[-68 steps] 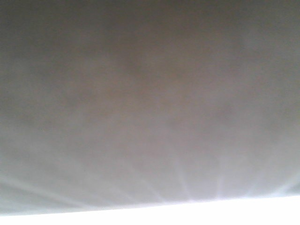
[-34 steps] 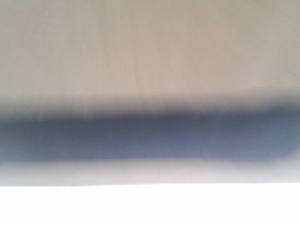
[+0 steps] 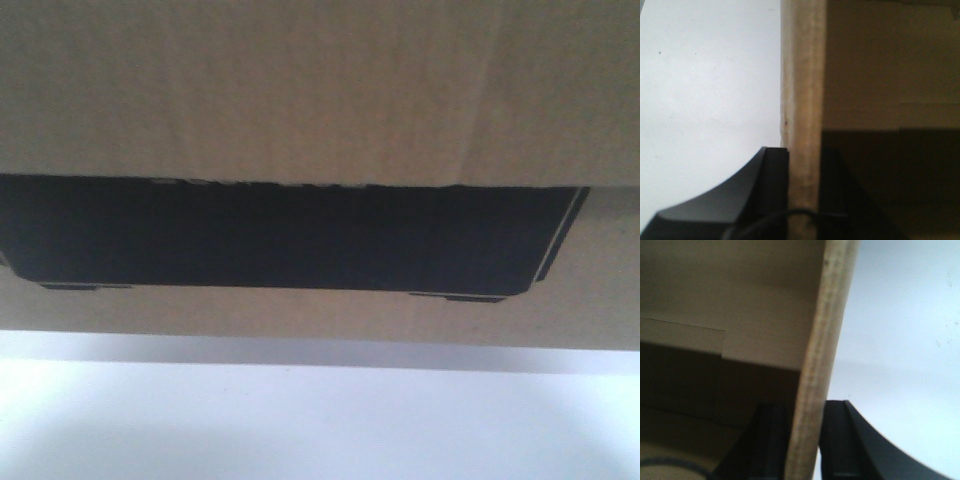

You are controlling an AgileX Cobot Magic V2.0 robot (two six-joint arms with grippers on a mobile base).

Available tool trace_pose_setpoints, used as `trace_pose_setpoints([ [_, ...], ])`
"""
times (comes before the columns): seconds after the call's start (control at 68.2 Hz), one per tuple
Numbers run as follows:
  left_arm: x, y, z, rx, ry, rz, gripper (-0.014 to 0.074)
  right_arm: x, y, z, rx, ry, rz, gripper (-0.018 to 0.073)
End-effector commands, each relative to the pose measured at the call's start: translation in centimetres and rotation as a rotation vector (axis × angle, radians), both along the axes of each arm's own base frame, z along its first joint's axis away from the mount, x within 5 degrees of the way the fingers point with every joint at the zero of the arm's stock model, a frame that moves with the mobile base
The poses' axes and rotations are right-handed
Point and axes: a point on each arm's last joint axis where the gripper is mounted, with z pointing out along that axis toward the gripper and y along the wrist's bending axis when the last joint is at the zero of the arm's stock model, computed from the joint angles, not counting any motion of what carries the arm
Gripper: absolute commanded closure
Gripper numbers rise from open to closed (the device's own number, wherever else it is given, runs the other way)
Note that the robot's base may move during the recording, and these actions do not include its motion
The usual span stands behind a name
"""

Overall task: Grab box from left shelf to table start
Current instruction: 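Lower the box onto the table and open both grippers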

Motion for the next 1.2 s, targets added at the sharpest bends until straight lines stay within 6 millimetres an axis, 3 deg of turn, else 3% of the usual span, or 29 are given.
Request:
trace_pose_setpoints([
  [0.0, 2.3, -0.6, 1.3, 0.011, -0.137, -0.004, 0.0696, 2.0, -0.2, 0.9, -0.009, -0.088, -0.021, 0.0502],
  [0.176, 6.7, -1.2, -1.8, 0.004, -0.004, 0.037, 0.0696, 5.4, -0.2, -1.4, -0.011, -0.004, -0.026, 0.0502],
  [0.367, 9.8, -0.8, -4.7, -0.035, 0.109, 0.094, 0.0696, 8.0, -0.4, -3.6, -0.05, 0.056, -0.035, 0.0502],
  [0.704, 11.9, -0.9, -6.9, -0.037, 0.177, 0.114, 0.0696, 9.6, -0.6, -5.2, -0.077, 0.103, -0.038, 0.0481],
  [0.792, 11.9, -1.0, -6.9, -0.053, 0.178, 0.107, 0.0695, 9.5, -0.6, -5.1, -0.077, 0.101, -0.038, 0.0386],
  [0.953, 11.9, -1.1, -6.9, -0.061, 0.177, 0.105, 0.0692, 9.4, -0.6, -5.1, -0.078, 0.112, -0.036, 0.009],
  [1.041, 11.9, -1.1, -6.9, -0.074, 0.18, 0.105, 0.0682, 9.3, -0.6, -5.2, -0.085, 0.123, -0.034, -0.0027],
  [1.114, 11.9, -1.2, -6.9, -0.079, 0.182, 0.105, 0.0615, 9.2, -0.7, -5.2, -0.095, 0.13, -0.034, -0.0071],
  [1.188, 11.8, -1.2, -6.9, -0.085, 0.184, 0.105, 0.0486, 9.1, -0.7, -5.2, -0.098, 0.129, -0.034, -0.0066],
])
